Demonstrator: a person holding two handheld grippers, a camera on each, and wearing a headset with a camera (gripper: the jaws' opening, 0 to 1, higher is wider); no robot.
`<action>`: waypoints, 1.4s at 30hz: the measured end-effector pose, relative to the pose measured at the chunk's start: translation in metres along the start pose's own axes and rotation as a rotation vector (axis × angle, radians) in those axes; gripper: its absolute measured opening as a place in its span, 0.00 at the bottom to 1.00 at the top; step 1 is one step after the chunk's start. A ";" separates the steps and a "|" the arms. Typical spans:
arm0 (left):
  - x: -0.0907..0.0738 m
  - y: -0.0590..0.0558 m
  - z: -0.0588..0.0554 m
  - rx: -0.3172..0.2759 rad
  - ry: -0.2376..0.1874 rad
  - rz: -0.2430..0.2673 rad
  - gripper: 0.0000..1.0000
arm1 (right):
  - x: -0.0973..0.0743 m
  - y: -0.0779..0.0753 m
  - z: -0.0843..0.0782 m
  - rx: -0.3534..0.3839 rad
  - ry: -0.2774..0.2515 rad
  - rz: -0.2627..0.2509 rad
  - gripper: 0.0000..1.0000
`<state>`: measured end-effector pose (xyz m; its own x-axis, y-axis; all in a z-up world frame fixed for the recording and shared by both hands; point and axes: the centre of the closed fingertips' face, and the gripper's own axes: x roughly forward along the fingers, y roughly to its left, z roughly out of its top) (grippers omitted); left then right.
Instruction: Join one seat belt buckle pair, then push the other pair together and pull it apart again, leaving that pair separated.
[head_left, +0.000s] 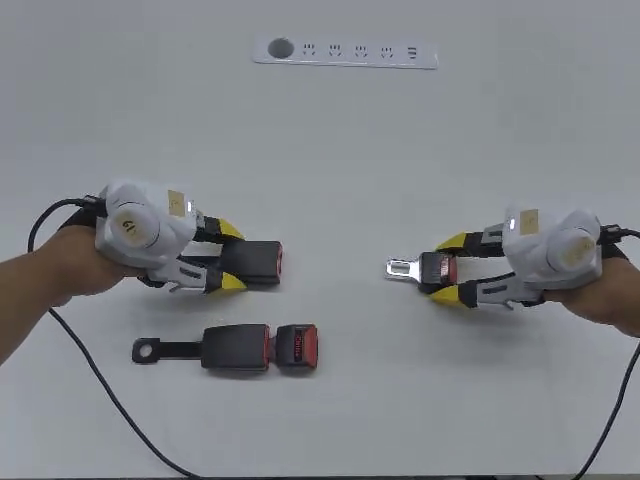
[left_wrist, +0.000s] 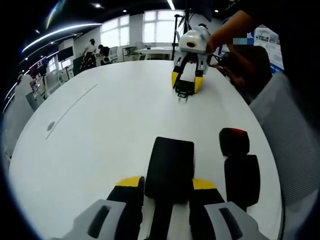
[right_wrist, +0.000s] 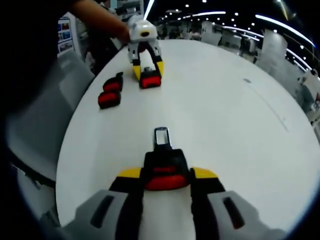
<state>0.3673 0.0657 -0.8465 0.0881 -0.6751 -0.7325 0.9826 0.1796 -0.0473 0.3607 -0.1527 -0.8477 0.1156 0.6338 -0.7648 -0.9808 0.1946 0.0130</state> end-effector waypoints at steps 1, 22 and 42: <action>0.000 0.001 0.000 -0.005 -0.002 0.002 0.36 | 0.000 -0.001 -0.001 0.000 -0.002 0.003 0.37; -0.002 0.000 -0.001 0.030 -0.023 -0.035 0.35 | 0.001 0.000 0.005 0.039 -0.118 0.017 0.36; -0.002 0.001 -0.001 0.028 -0.017 -0.034 0.34 | 0.038 0.009 0.044 0.040 -0.184 0.025 0.36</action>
<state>0.3676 0.0679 -0.8457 0.0568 -0.6925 -0.7192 0.9893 0.1363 -0.0530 0.3637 -0.0936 -0.8485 0.1215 0.7642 -0.6335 -0.9771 0.2044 0.0592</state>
